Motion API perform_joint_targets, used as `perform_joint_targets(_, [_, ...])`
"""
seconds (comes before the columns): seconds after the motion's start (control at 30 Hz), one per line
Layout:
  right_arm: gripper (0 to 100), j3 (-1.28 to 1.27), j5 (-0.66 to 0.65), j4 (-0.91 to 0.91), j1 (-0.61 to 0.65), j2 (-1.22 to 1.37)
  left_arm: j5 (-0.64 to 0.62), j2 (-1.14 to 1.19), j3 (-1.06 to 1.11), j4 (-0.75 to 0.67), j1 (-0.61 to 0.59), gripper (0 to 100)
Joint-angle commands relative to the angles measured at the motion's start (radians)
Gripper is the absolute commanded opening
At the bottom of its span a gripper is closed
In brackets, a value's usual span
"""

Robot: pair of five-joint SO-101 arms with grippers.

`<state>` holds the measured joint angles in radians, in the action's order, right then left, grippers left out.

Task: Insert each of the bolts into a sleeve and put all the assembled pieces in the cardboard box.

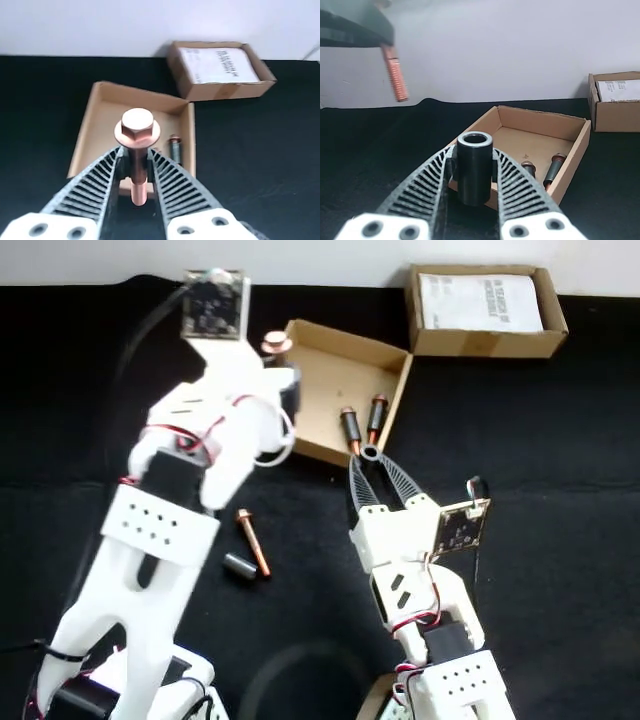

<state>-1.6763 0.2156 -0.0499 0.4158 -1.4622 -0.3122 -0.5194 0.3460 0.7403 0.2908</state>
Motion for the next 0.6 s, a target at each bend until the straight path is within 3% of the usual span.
perform_joint_targets(0.0, [0.6,-0.111,-0.011,-0.022,0.008,-0.008,-0.002,-0.044,0.019,-0.106,0.079,1])
perform_joint_targets(0.33, [0.6,-0.124,-0.009,-0.022,0.004,-0.01,0.0,-0.134,0.028,-0.121,0.243,1])
perform_joint_targets(0.57, [0.6,-0.124,-0.009,-0.022,0.005,-0.01,0.0,-0.262,0.051,-0.118,0.286,1])
